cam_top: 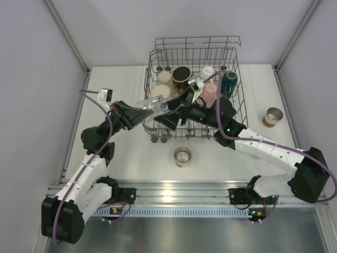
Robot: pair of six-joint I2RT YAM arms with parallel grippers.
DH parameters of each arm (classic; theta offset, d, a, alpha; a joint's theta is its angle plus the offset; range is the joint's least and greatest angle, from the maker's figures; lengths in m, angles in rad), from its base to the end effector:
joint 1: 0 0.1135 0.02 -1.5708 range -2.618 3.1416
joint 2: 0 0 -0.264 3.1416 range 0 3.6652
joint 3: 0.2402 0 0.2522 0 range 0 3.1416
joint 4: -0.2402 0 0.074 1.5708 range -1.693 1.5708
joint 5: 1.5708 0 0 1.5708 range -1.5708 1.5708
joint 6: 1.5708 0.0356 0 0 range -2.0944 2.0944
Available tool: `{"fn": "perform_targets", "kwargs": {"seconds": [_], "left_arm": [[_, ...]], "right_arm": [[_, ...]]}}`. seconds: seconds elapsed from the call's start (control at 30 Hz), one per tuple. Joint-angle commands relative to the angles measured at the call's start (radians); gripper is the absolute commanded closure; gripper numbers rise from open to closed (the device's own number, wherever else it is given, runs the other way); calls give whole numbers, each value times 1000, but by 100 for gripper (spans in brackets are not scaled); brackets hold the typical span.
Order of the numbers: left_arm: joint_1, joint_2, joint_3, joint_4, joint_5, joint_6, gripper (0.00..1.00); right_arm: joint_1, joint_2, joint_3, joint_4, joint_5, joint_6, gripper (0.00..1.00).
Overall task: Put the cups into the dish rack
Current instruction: Pass the cup from the left arm to the right
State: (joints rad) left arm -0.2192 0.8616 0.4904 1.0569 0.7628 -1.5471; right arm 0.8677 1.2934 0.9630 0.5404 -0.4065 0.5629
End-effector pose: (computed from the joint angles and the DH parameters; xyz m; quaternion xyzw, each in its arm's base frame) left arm 0.1658 -0.0621 0.3441 0.0200 0.5203 -0.7493 0.4092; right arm 0.1853 0.2404 0.3669 -0.2486 0.5852 0.5952 0.4914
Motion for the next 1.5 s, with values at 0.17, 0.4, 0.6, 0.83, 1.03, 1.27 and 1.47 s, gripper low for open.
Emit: {"fn": "perform_targets", "kwargs": {"seconds": [0.17,0.4,0.6,0.83,1.03,1.27,1.47], "left_arm": [[-45,20,-7,250,-10,-21,100],[-91,19,7,253,9,35,100],[-105,36,-9,253,15,58,100],[-108,53,-36,253,-10,84,56],[-108,44,-62,211,-40,131,22],[-108,-70,-35,-158,-74,330,4],[-108,-114,-24,-352,-132,441,2]], "right_arm": [[20,-66,13,127,15,26,0],[25,-52,23,142,-2,55,2],[27,-59,20,156,-15,69,50],[27,-88,-1,104,-3,60,100],[22,-157,3,-43,122,-53,100],[-21,-204,17,-207,235,-133,100],[-76,-207,32,-307,293,-187,100]]}}
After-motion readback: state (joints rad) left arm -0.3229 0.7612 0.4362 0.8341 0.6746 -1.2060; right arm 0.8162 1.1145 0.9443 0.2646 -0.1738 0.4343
